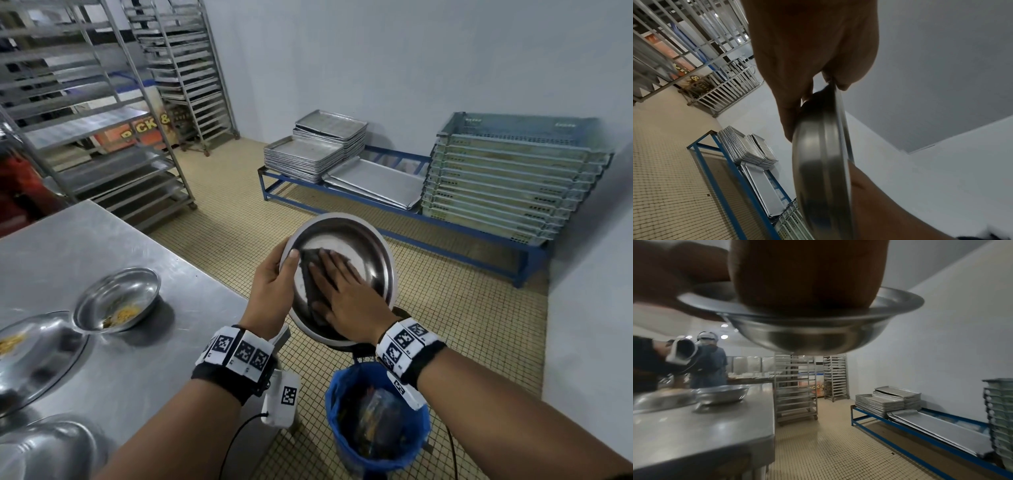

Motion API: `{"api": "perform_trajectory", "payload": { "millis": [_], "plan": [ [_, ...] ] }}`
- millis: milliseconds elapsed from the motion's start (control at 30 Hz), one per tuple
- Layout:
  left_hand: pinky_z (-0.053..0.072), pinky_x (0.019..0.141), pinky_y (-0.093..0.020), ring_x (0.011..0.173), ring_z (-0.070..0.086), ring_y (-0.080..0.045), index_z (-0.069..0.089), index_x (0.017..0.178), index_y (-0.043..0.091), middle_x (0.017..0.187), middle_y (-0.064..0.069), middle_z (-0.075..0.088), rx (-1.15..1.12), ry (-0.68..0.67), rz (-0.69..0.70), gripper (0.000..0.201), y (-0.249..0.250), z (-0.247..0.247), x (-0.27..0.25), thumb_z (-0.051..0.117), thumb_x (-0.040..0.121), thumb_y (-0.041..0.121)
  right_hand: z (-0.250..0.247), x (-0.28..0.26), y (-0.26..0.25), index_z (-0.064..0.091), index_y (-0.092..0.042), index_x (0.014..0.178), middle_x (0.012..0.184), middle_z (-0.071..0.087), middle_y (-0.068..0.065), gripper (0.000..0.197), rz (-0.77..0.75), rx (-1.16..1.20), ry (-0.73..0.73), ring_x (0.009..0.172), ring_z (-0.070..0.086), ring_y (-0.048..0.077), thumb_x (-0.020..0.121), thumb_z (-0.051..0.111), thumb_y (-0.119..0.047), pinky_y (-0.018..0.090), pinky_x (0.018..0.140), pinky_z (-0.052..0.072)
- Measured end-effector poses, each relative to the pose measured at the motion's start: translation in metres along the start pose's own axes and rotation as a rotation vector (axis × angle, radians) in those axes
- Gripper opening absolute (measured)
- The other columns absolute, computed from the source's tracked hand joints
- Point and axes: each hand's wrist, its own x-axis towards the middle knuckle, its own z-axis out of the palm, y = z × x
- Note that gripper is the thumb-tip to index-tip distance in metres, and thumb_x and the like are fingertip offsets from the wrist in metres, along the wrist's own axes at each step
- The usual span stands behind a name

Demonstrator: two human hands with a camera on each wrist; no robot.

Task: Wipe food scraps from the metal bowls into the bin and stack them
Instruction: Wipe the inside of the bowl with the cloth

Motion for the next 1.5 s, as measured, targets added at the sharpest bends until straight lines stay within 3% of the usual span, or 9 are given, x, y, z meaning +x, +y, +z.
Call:
{"api": "perform_trajectory", "payload": {
  "millis": [133,300,400,533,700,867,1133,1400,1500],
  "plan": [
    [0.062,0.081,-0.033,0.104,0.076,-0.025,0.066,0.13,0.026,0.113,-0.005,0.078,0.005,-0.001,0.002,0.028,-0.003,-0.001,-0.002,0.048,0.112,0.016,-0.001,0.0,0.01,-0.003,-0.024,0.163,0.17,-0.012,0.007,0.077,0.196,0.017,0.008,0.157,-0.012,0.027,0.098,0.01,-0.063,0.052,0.127,0.004],
    [0.061,0.086,-0.033,0.107,0.075,-0.023,0.067,0.129,0.027,0.115,-0.004,0.078,0.023,-0.004,0.006,0.028,-0.005,0.003,-0.001,0.048,0.112,0.016,0.006,0.003,0.003,-0.005,-0.024,0.163,0.17,-0.011,0.006,0.074,0.052,-0.003,0.014,0.157,-0.012,0.026,0.103,0.02,-0.061,0.049,0.127,0.004],
    [0.061,0.081,-0.031,0.105,0.076,-0.022,0.066,0.13,0.028,0.114,-0.003,0.078,0.043,0.003,0.008,0.028,-0.007,0.005,0.0,0.048,0.112,0.017,0.002,0.007,0.008,-0.005,-0.021,0.163,0.17,-0.015,0.007,0.076,0.262,0.053,0.062,0.156,-0.016,0.026,0.102,0.013,-0.062,0.049,0.127,0.0],
    [0.06,0.086,-0.028,0.11,0.074,-0.02,0.066,0.133,0.019,0.116,-0.003,0.078,0.056,0.01,0.022,0.028,-0.007,0.002,0.004,0.048,0.112,0.015,0.008,0.002,0.001,-0.018,-0.024,0.159,0.168,-0.021,0.007,0.08,0.029,0.005,-0.043,0.154,-0.021,0.025,0.101,0.02,-0.063,0.045,0.127,-0.004],
    [0.061,0.085,-0.036,0.111,0.073,-0.024,0.064,0.138,0.019,0.119,-0.007,0.075,0.106,-0.018,0.037,0.03,-0.007,-0.001,0.009,0.049,0.112,0.016,0.002,0.001,0.029,0.0,-0.007,0.162,0.17,-0.002,0.017,0.087,0.25,-0.12,-0.034,0.157,-0.005,0.032,0.095,0.002,-0.064,0.046,0.127,-0.004],
    [0.063,0.089,-0.046,0.11,0.073,-0.021,0.065,0.136,0.022,0.117,-0.003,0.076,0.15,0.036,0.072,0.03,-0.005,-0.005,0.017,0.05,0.111,0.018,0.014,-0.011,0.02,-0.005,-0.003,0.161,0.169,-0.007,0.02,0.098,0.223,-0.093,-0.184,0.156,-0.011,0.033,0.084,-0.012,-0.064,0.043,0.126,-0.01],
    [0.063,0.089,-0.042,0.109,0.074,-0.022,0.065,0.138,0.02,0.118,-0.005,0.076,0.124,0.013,0.076,0.03,0.002,0.01,0.017,0.05,0.111,0.017,-0.009,0.006,0.02,-0.01,-0.015,0.162,0.168,-0.017,0.011,0.081,0.246,0.091,0.045,0.156,-0.016,0.028,0.104,0.026,-0.059,0.04,0.124,-0.009],
    [0.059,0.097,-0.049,0.117,0.069,-0.024,0.067,0.134,0.021,0.12,-0.003,0.074,0.12,0.098,0.135,0.029,0.0,0.004,0.018,0.049,0.111,0.018,0.007,-0.015,0.003,-0.008,-0.02,0.162,0.169,-0.018,0.007,0.07,0.161,0.195,-0.151,0.155,-0.017,0.02,0.108,0.023,-0.05,0.041,0.128,-0.003],
    [0.059,0.095,-0.041,0.116,0.069,-0.018,0.069,0.128,0.029,0.119,0.004,0.075,0.106,0.131,0.145,0.029,0.004,0.005,0.021,0.049,0.111,0.017,0.005,-0.017,-0.003,0.001,-0.025,0.163,0.17,-0.012,0.0,0.061,0.086,0.257,-0.158,0.155,-0.013,0.012,0.109,0.018,-0.047,0.033,0.126,-0.006]
  ]
}}
